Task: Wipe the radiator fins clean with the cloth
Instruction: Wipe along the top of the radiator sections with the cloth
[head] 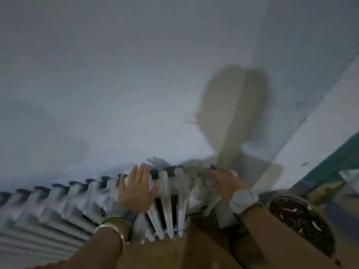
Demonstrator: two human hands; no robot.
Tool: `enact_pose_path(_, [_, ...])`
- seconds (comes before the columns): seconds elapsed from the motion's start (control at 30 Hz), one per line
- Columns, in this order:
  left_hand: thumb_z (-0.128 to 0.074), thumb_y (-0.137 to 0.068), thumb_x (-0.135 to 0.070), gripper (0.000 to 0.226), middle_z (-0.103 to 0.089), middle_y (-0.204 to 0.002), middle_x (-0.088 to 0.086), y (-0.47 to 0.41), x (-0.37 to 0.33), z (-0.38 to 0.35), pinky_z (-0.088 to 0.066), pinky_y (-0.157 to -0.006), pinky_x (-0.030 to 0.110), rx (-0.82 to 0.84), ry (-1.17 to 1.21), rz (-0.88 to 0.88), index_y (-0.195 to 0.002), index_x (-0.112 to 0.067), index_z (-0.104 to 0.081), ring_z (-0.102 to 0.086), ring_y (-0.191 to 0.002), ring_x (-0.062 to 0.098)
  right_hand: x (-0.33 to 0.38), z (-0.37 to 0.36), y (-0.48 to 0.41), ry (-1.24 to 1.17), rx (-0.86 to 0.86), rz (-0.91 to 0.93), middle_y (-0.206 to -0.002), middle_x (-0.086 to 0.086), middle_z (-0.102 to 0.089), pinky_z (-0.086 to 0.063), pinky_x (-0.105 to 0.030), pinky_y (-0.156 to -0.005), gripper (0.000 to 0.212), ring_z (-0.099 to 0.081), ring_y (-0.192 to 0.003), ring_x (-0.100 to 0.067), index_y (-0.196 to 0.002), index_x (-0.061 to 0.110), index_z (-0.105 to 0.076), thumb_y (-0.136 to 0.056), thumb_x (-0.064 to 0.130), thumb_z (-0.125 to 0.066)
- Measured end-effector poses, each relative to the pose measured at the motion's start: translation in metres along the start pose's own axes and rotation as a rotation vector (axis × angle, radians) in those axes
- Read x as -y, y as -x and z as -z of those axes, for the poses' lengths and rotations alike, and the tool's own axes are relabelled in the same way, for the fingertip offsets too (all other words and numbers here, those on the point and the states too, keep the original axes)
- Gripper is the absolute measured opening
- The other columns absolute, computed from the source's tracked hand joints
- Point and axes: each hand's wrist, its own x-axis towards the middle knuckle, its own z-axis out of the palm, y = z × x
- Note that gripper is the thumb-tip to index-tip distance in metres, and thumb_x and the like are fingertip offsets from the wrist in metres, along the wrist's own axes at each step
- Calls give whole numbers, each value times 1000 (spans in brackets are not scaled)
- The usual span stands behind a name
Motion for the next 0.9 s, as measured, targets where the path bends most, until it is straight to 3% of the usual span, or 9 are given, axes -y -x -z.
enact_pose_path(0.07, [11,-75,-74,96,-10,-159,-4,-7,7,-11,-11,-117,51,6,-7,-13,-151,-22,-15,-8,-147,18,-1,-6,-10,65,14,6,-153,-1,-28,-32,-32,-110,56,-29,-139,-23,-146,21,-30,-95,21,-53])
enact_pose_path(0.17, [-4,-90,-65,76,-4,-160,-4,-18,16,-23,-7,-118,50,-5,-28,-20,-151,-20,-9,-3,-147,17,0,-9,-18,129,21,-26,-154,-3,-23,-19,-27,-111,49,-20,-143,-20,-147,14,-23,-101,18,-39])
enact_pose_path(0.3, [-10,-93,-61,69,5,-159,-9,-28,28,-37,0,-119,46,81,-16,-10,-151,-24,0,7,-146,12,-11,-31,-35,241,13,-17,-155,3,-20,-15,-32,-116,54,-12,-145,-18,-149,19,-20,-100,28,-42])
enact_pose_path(0.43, [7,-80,-69,84,-4,-159,-9,-30,37,-52,-4,-119,46,27,-14,-22,-151,-26,-7,0,-147,12,-17,-34,-44,231,20,-36,-149,-2,-34,-22,-32,-112,47,-28,-138,-22,-142,20,-37,-96,25,-47])
enact_pose_path(0.57, [-10,-92,-63,70,-11,-158,-9,-33,40,-62,-8,-119,48,1,27,15,-150,-26,-14,-7,-146,13,-19,-30,-42,151,-80,-24,-132,-7,-52,-37,-30,-95,24,-46,-120,-26,-115,12,-59,-95,15,-48])
enact_pose_path(0.63, [-11,-89,-65,72,-25,-155,-7,-32,40,-65,-18,-116,52,-70,53,36,-148,-25,-26,-19,-144,15,-12,-25,-38,31,-139,-80,-125,-8,-56,-40,-28,-88,23,-53,-110,-26,-114,12,-60,-95,14,-48])
enact_pose_path(0.7, [-11,-88,-66,72,-19,-157,-9,-31,43,-67,-14,-118,49,-44,105,50,-149,-29,-21,-14,-145,13,1,-22,-34,-146,-198,-125,-115,-6,-57,-42,-29,-81,16,-55,-100,-26,-109,16,-56,-95,17,-49])
enact_pose_path(0.8, [-9,-89,-66,70,-8,-159,-12,-33,52,-64,-7,-119,45,21,133,59,-150,-31,-10,-4,-146,10,37,-23,-32,-293,-307,-5,-99,1,-51,-40,-30,-73,5,-52,-84,-20,-98,19,-46,-94,18,-50])
enact_pose_path(0.9, [-7,-90,-64,68,-3,-159,-13,-33,57,-60,-4,-119,45,50,116,50,-151,-32,-5,1,-146,9,77,-32,-37,-298,-282,110,-101,0,-48,-39,-29,-74,5,-50,-86,-19,-96,16,-44,-95,19,-48])
